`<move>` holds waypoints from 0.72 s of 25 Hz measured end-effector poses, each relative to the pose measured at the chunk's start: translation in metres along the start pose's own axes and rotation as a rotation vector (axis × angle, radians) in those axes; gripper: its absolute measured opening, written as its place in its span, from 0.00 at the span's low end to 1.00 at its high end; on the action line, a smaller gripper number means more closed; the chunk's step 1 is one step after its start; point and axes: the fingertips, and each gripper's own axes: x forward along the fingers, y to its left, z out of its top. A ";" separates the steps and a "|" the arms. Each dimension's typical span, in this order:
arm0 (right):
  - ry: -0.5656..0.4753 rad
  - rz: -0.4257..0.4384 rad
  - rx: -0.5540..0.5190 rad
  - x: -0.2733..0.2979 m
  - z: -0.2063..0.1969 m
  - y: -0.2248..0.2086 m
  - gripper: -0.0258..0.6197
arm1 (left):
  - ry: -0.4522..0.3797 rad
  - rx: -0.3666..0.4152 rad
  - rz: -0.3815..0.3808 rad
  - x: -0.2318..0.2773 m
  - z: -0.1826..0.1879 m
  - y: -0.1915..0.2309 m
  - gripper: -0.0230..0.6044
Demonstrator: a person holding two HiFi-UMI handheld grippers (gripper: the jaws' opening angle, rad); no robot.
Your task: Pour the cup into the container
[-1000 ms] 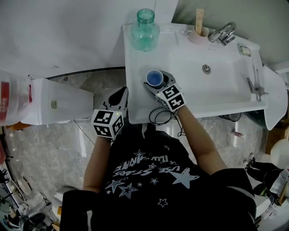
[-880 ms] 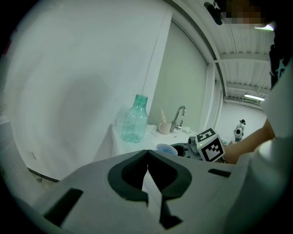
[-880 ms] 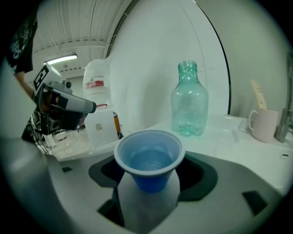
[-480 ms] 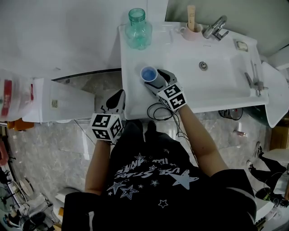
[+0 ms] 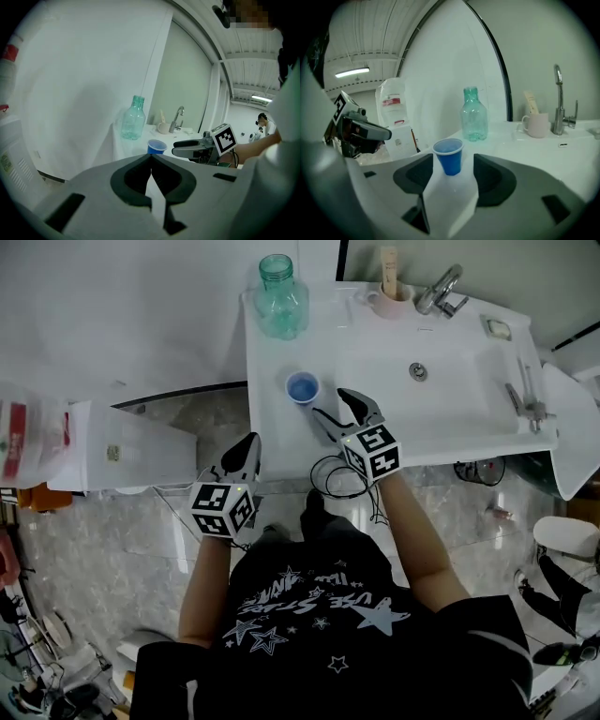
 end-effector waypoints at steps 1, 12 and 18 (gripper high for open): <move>-0.009 -0.008 0.004 -0.003 0.003 0.000 0.45 | -0.004 -0.001 -0.005 0.000 0.001 -0.001 0.05; -0.067 -0.129 -0.031 -0.040 0.027 0.030 0.05 | -0.048 -0.021 -0.066 -0.033 -0.002 -0.004 0.05; -0.073 -0.194 -0.017 -0.066 0.027 0.057 0.05 | -0.065 0.003 -0.097 -0.066 -0.003 -0.003 0.05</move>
